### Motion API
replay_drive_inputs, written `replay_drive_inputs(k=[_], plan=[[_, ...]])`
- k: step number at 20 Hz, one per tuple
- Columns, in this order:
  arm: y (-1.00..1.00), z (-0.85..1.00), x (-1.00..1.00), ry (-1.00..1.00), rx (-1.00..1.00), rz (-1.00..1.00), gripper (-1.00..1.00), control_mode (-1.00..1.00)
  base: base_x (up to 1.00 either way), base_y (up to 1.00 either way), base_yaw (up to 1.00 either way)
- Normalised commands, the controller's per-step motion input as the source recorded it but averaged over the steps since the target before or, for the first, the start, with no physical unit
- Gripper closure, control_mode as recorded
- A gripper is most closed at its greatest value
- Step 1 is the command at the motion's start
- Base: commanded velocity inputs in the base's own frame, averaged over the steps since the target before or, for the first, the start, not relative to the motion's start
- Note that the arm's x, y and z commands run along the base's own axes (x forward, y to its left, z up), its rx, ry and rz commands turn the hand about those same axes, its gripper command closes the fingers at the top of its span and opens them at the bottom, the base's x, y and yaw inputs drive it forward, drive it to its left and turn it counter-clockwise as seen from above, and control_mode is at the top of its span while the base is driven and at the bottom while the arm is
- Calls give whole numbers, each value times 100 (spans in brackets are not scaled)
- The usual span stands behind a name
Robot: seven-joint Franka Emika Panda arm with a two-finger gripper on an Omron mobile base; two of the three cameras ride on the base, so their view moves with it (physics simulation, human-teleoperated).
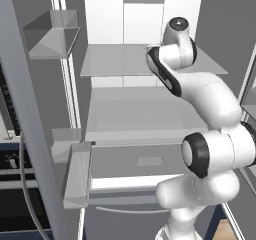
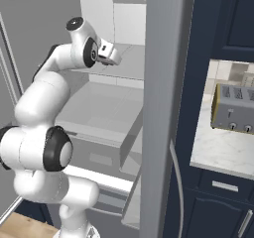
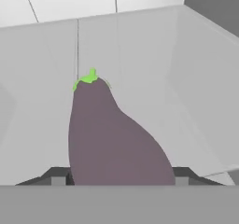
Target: Gather the eggplant and lime from the fridge and place them on a tray on the dining counter. Then gather the chicken drumsticks from the fridge and place them on the other tray.
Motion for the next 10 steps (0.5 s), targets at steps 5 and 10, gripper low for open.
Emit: replay_drive_inputs(k=[5,10], plan=[[14,19,-99,0,-1,0,100,-100,0,0,0],[24,12,-98,1,-6,2,100,-100,0,0,0]])
